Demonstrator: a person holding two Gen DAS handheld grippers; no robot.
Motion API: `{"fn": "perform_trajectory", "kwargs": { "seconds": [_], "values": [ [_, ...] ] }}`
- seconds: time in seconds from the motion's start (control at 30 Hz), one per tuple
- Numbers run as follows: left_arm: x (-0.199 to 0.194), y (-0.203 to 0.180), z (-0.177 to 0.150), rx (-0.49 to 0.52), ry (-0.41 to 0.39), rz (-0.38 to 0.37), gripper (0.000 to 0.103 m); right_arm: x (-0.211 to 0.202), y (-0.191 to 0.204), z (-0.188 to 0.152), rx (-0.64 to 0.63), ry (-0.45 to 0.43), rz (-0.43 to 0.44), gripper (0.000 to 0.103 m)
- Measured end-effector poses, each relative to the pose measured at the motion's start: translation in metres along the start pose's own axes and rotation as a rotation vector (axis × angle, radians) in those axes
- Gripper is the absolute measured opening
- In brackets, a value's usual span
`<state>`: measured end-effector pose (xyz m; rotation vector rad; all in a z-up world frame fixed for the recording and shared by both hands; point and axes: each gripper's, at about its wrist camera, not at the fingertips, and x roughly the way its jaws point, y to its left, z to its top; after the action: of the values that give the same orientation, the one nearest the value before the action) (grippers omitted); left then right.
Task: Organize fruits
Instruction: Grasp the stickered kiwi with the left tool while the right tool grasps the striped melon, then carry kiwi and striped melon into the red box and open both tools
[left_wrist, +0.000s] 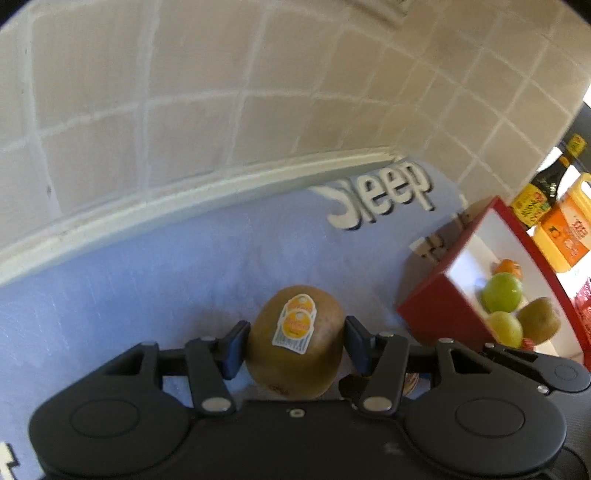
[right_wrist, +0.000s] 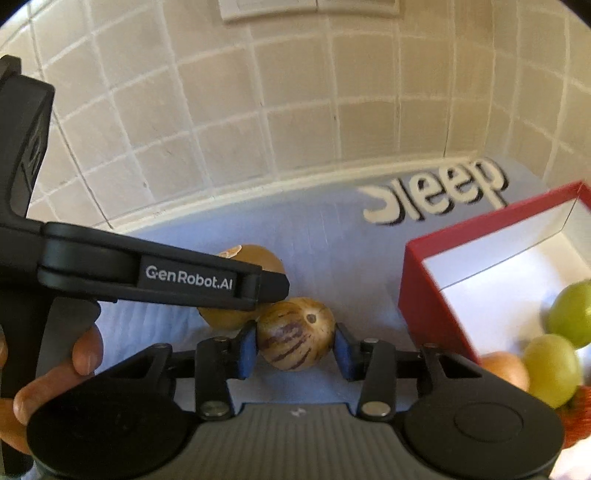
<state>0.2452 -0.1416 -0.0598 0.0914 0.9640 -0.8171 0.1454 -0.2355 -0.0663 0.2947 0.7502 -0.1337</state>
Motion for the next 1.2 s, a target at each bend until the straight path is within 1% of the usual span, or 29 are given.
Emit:
{"fn": "perform_trajectory", "kwargs": {
  "seconds": [0.17, 0.27, 0.37, 0.5, 0.63, 0.77, 0.87, 1.0, 1.2],
  "values": [
    [-0.031, -0.030, 0.020, 0.062, -0.086, -0.009, 0.065, -0.040, -0.010, 0.011, 0.031, -0.071, -0.027, 0.045],
    [-0.049, -0.059, 0.036, 0.115, -0.145, -0.032, 0.065, -0.071, -0.026, 0.020, 0.056, -0.139, -0.048, 0.045],
    [-0.061, -0.094, 0.050, 0.181, -0.190, -0.064, 0.065, -0.104, -0.050, 0.026, 0.096, -0.211, -0.081, 0.045],
    [-0.063, -0.146, 0.062, 0.263, -0.215, -0.129, 0.065, -0.145, -0.091, 0.026, 0.171, -0.280, -0.145, 0.045],
    [-0.056, -0.193, 0.066, 0.352, -0.215, -0.179, 0.065, -0.179, -0.138, 0.015, 0.244, -0.313, -0.234, 0.045],
    [-0.039, -0.232, 0.060, 0.422, -0.180, -0.230, 0.065, -0.200, -0.185, -0.002, 0.329, -0.310, -0.320, 0.045],
    [-0.028, -0.247, 0.048, 0.449, -0.140, -0.255, 0.065, -0.203, -0.214, -0.018, 0.405, -0.276, -0.348, 0.045],
    [-0.017, -0.250, 0.025, 0.487, -0.076, -0.254, 0.065, -0.204, -0.237, -0.038, 0.463, -0.244, -0.342, 0.045],
    [-0.014, -0.233, -0.022, 0.526, 0.031, -0.223, 0.065, -0.200, -0.240, -0.054, 0.472, -0.209, -0.319, 0.045]
  ]
}}
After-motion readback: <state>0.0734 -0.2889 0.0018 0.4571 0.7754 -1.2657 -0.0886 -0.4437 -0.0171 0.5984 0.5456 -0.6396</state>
